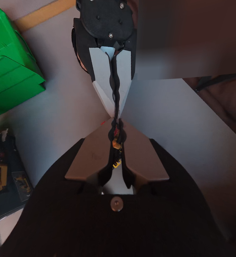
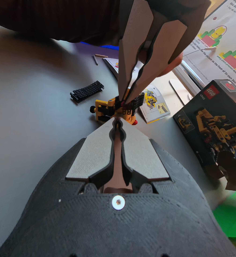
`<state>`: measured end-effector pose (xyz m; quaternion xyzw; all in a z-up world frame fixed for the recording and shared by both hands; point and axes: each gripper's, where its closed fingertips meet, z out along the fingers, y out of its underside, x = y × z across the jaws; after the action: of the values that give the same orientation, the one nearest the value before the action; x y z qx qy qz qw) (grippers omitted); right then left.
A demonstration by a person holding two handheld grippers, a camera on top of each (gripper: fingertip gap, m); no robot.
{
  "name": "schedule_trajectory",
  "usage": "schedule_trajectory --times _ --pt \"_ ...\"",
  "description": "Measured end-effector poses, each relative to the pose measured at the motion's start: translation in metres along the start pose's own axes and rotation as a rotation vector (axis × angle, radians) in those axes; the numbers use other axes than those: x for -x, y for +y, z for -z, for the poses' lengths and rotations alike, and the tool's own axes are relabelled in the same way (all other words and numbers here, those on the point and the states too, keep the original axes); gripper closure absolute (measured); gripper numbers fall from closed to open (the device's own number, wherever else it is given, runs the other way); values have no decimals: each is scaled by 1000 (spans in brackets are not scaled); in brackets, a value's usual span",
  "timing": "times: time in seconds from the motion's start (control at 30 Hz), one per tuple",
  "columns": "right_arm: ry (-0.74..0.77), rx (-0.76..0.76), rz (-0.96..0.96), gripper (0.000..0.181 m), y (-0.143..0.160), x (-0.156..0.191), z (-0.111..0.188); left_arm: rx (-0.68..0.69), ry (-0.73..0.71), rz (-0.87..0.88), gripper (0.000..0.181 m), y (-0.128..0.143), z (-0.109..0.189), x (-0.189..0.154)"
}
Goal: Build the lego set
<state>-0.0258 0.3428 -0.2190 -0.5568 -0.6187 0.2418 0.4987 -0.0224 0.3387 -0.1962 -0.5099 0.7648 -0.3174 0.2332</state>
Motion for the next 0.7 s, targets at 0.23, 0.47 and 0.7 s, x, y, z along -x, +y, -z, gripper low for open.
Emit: schedule_trajectory --times 0.23,0.47,0.7 --pt "30 15 18 173 7 -13 2 -25 -62 -21 175 -14 23 -9" --pt "-179 -19 -88 163 6 -54 -3 124 -234 -15 172 7 35 -17" --pt "-363 -24 -369 161 -14 -79 -50 110 -412 161 172 20 59 -12"
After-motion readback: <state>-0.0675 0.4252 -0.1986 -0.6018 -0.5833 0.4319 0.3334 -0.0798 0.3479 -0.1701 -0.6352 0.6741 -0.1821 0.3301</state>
